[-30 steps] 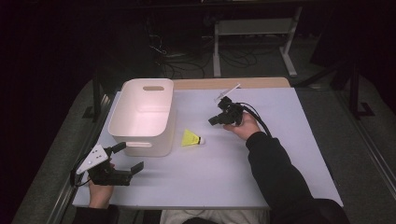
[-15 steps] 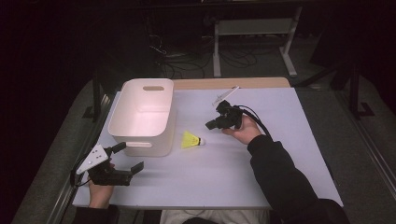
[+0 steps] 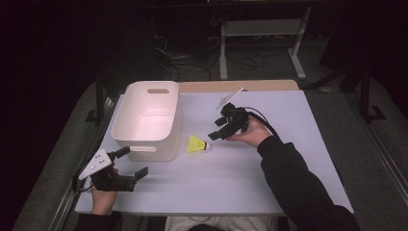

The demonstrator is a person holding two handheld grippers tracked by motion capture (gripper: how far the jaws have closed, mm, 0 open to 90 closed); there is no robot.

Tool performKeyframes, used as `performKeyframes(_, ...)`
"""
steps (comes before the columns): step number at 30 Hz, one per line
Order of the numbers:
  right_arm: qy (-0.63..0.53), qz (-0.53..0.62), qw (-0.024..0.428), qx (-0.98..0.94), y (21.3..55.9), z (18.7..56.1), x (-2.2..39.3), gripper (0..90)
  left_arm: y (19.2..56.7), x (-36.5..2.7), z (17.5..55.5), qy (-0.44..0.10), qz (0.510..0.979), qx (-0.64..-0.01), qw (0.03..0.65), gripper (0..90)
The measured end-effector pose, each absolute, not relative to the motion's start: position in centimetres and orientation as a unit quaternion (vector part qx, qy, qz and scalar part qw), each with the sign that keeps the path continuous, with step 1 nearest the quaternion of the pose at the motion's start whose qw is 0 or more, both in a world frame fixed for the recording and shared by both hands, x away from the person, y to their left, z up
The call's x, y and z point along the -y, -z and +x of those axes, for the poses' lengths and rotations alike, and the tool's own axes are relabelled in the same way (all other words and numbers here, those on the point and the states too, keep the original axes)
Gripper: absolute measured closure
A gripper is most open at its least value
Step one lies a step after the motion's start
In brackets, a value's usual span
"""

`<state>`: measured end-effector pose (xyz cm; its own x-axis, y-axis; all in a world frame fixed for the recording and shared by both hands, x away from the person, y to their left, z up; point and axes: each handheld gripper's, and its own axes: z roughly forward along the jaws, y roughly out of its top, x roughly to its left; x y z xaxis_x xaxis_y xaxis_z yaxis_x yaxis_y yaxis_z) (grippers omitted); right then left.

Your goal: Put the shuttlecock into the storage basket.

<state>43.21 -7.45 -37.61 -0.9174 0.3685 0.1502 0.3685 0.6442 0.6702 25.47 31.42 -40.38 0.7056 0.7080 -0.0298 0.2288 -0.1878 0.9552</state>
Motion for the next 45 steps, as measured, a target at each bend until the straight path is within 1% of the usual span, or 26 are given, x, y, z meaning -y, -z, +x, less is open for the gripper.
performKeyframes(3, -0.359, 0.197, 0.007, -0.912, 37.4, 43.3, 7.2, 13.9, 40.4, -31.4, 25.5, -0.217, 0.74, -0.317, 0.553, 0.0)
performKeyframes(8, -0.352, 0.192, 0.011, -0.916, 37.0, 43.7, 6.9, 11.0, 40.4, -31.4, 25.5, -0.217, 0.739, -0.316, 0.554, 0.0)
performKeyframes(12, -0.342, 0.18, 0.004, -0.922, 36.9, 44.0, 6.6, 1.7, 40.4, -31.4, 25.5, -0.217, 0.739, -0.316, 0.554, 0.0)
performKeyframes(13, -0.336, 0.175, 0.004, -0.926, 37.0, 44.1, 6.6, 0.7, 40.4, -31.4, 25.5, -0.217, 0.739, -0.316, 0.554, 0.0)
performKeyframes(17, -0.326, 0.156, -0.002, -0.932, 37.7, 44.4, 6.3, 0.0, 40.4, -31.4, 25.5, -0.217, 0.739, -0.317, 0.554, 0.0)
performKeyframes(19, -0.325, 0.153, -0.016, -0.933, 38.1, 44.6, 6.2, 0.0, 40.4, -31.4, 25.5, -0.217, 0.739, -0.316, 0.554, 0.0)
performKeyframes(22, -0.325, 0.15, -0.021, -0.934, 38.6, 44.8, 6.0, 0.0, 40.4, -31.4, 25.5, -0.217, 0.739, -0.316, 0.554, 0.0)
performKeyframes(45, -0.312, 0.125, -0.025, -0.941, 41.4, 45.2, 4.6, 0.0, 40.4, -31.4, 25.5, -0.216, 0.739, -0.316, 0.555, 0.0)
